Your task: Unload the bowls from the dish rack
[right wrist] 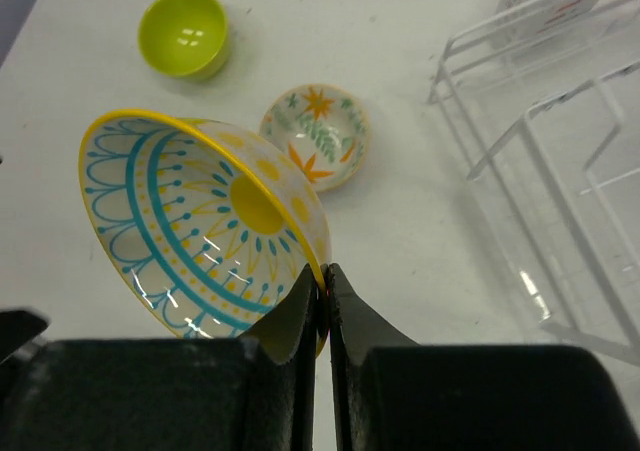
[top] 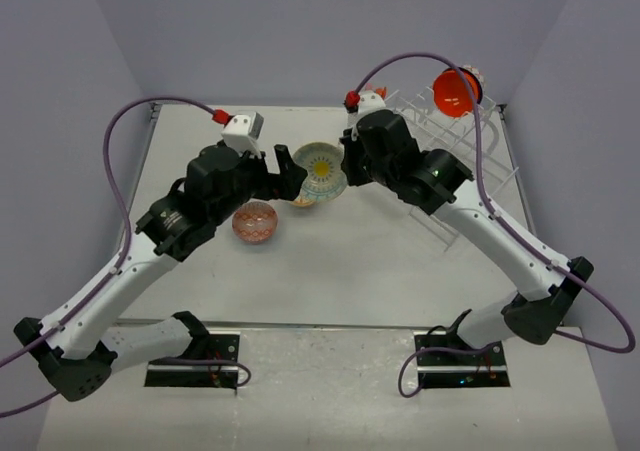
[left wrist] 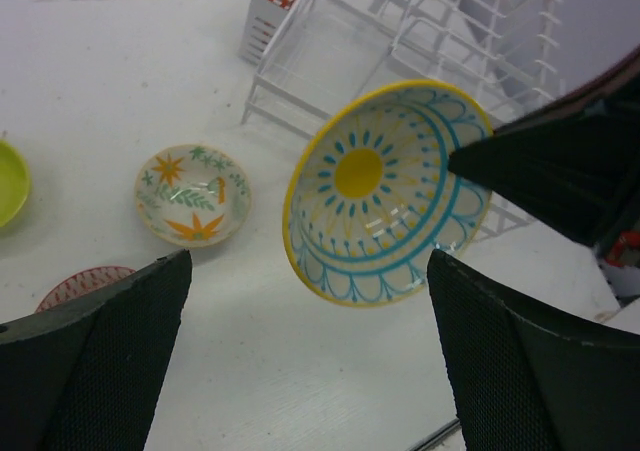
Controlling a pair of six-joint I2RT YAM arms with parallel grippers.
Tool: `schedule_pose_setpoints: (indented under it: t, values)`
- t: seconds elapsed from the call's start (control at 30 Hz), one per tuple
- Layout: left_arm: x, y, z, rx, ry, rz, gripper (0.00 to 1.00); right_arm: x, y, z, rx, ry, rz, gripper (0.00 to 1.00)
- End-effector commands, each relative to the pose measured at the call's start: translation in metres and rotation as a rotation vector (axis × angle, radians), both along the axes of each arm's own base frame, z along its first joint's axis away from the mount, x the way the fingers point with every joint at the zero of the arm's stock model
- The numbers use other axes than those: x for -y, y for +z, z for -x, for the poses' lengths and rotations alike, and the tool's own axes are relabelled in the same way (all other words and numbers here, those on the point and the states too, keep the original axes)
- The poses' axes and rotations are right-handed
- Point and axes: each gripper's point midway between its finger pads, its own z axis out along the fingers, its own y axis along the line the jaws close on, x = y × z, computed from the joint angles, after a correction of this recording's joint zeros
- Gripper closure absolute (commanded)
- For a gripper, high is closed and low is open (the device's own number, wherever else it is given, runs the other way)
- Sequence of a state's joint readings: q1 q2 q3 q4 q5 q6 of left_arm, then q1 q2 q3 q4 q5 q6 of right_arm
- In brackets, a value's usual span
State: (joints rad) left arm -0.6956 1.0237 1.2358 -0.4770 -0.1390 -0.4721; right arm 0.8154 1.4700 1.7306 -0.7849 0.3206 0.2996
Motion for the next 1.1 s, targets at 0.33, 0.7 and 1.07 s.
schedule_pose_setpoints:
  t: [0.33, 0.7, 1.07]
  values:
    - [-0.022, -0.049, -0.024, -0.088, 0.27, -0.205, 0.38, -0.035, 0.007, 0.037, -0.113, 0.115, -0.312, 1.0]
    - [-0.013, -0.059, -0.026, -0.091, 0.249, -0.191, 1.0, -0.038, -0.002, 0.041, -0.122, 0.126, -0.348, 1.0]
    - [-0.053, -0.064, -0.018, -0.102, 0.412, -0.183, 1.0, 0.006, -0.005, 0.068, -0.079, 0.06, -0.382, 0.22]
